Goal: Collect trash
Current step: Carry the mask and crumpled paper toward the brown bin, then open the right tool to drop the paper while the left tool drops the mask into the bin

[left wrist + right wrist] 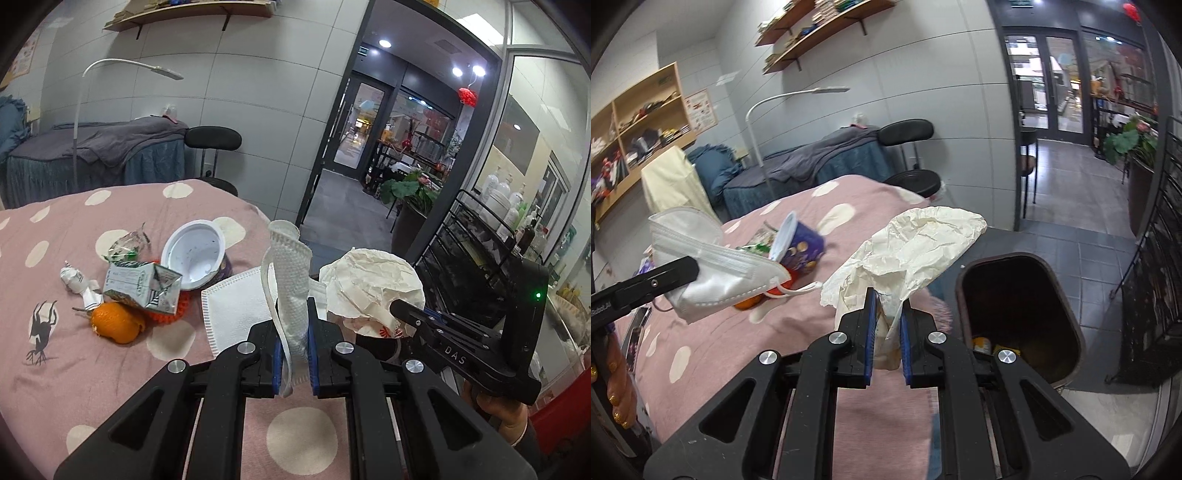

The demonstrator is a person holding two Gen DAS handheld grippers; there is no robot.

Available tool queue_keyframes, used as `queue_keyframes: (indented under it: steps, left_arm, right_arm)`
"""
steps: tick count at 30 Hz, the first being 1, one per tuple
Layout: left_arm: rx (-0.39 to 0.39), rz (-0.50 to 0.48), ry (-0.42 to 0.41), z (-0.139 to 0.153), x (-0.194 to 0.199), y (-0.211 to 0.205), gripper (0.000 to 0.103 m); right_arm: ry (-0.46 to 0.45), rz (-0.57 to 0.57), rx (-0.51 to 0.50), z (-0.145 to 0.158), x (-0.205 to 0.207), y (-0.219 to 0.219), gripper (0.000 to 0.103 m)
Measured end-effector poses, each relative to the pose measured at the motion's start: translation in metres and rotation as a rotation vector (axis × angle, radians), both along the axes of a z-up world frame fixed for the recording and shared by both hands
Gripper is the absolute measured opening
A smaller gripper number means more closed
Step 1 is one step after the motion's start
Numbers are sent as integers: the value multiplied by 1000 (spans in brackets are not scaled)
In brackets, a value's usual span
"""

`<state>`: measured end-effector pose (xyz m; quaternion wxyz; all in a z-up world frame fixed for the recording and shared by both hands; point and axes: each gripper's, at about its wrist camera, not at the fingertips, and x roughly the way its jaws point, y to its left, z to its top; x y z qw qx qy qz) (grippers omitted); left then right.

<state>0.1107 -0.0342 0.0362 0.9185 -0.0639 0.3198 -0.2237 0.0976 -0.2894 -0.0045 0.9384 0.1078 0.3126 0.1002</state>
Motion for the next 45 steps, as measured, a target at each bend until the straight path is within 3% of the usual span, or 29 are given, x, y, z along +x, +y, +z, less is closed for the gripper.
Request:
queue_keyframes:
  steps: [8,21,29,32,34,36,39,42,45]
  left_arm:
    - [0,-90,-5,2,13,-35,11]
    - [40,-200,-11,0,27,-88,11]
    - [54,-246,-9,-3,29,-111,11]
    - [59,-262,1,-6,31,-119,11]
    - [68,-267,5,-8,32,-123,11]
    - [73,-274,13,-11,34,-126,11]
    - [73,-286,32,-16,37,-133,11]
    - [75,-298,45,-19,39,-139,11]
    - [83,-312,45,-21,41,-148,11]
  right_arm:
    - [48,-162,-15,-27,21,-51,12]
    - [291,-386,-68,-149,88,-122,12]
    - [402,-447,-60,-202,112,-146,13]
    - [422,-462,-55,-214,113,-147,24]
    - [423,-474,-51,-217,111,-148,44]
    - [404,-481,-43,-215,104,-147,56]
    - [386,-479,-44,-207,96,-143,57]
    - [362,-494,-31,-197,85,-142,67]
    - [355,-503,-19,-192,75,-144,68]
